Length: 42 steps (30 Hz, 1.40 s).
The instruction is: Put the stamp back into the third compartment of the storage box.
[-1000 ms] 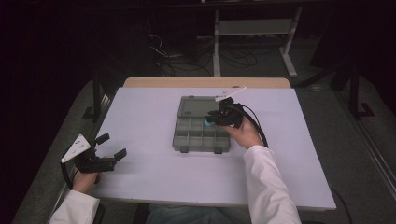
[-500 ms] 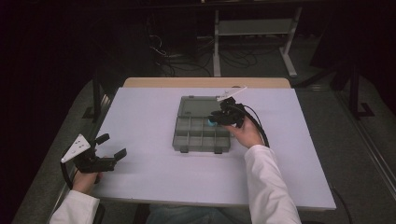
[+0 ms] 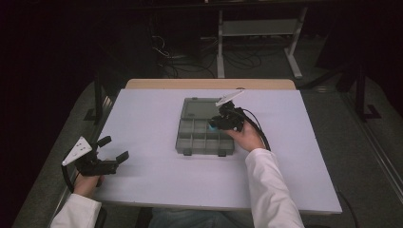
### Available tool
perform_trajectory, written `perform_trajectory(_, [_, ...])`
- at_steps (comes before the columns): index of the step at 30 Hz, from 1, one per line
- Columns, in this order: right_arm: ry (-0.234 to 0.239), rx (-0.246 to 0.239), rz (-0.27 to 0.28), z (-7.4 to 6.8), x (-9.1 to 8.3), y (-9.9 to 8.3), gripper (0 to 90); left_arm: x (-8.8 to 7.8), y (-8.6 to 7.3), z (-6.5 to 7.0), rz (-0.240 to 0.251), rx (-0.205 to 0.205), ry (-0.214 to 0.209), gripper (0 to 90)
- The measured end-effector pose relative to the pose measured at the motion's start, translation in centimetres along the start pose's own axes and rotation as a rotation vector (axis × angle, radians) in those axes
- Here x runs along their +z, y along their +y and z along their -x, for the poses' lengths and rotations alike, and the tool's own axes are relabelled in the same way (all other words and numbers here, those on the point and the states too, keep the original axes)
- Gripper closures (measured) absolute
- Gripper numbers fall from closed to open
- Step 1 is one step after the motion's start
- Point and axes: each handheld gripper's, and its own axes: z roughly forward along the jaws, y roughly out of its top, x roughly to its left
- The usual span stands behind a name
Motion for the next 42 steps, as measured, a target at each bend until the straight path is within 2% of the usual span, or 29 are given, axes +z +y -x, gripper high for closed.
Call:
perform_trajectory(1, [0.000,-0.004,-0.004,0.0,0.1,0.0,71.0,0.0,0.0,0.0,0.000,0.000,0.000,0.0])
perform_trajectory(3, [-0.004,0.000,-0.001,0.0,0.1,0.0,61.8,0.0,0.0,0.0,0.000,0.001,0.000,0.0])
perform_trajectory(4, [-0.001,0.012,-0.002,0.0,0.1,0.0,60.6,0.0,0.0,0.0,0.000,0.001,0.000,0.0])
perform_trajectory(6, [-0.016,0.012,0.005,0.1,0.0,0.0,52.6,0.0,0.0,0.0,0.001,0.002,0.000,0.0])
perform_trajectory(7, [-0.016,0.012,0.005,0.1,0.0,0.0,52.6,0.0,0.0,0.0,0.001,0.002,0.000,0.0])
perform_trajectory(8, [-0.024,0.029,0.009,0.2,-0.2,-0.1,44.5,0.0,0.0,0.0,0.000,0.002,0.000,0.0])
perform_trajectory(11, [-0.036,0.046,0.023,0.4,-0.6,-0.1,30.5,0.0,0.0,0.0,-0.001,0.002,0.001,0.0])
perform_trajectory(12, [-0.036,0.046,0.023,0.4,-0.6,-0.1,30.5,0.0,0.0,0.0,0.000,0.004,0.000,0.0])
perform_trajectory(13, [-0.031,0.056,0.035,0.5,-1.0,-0.3,18.7,0.0,0.0,0.0,-0.002,0.004,0.001,0.0])
perform_trajectory(16, [-0.034,0.064,0.053,0.7,-1.6,-0.4,11.7,0.0,0.0,0.0,-0.002,0.004,0.001,0.0])
perform_trajectory(19, [-0.044,0.077,0.066,0.9,-2.2,-0.6,0.6,0.0,0.0,0.0,-0.001,0.003,0.001,0.0])
perform_trajectory(22, [-0.046,0.079,0.083,1.0,-2.7,-0.8,0.0,0.0,0.0,0.0,-0.003,0.006,0.001,0.0])
perform_trajectory(26, [-0.077,0.083,0.118,1.1,-3.8,-1.1,0.0,0.0,0.0,0.0,0.000,0.004,-0.001,0.0])
perform_trajectory(42, [-0.085,0.085,0.171,1.2,-6.2,-3.0,0.0,-0.1,-0.1,0.0,-0.015,0.008,0.004,0.0])
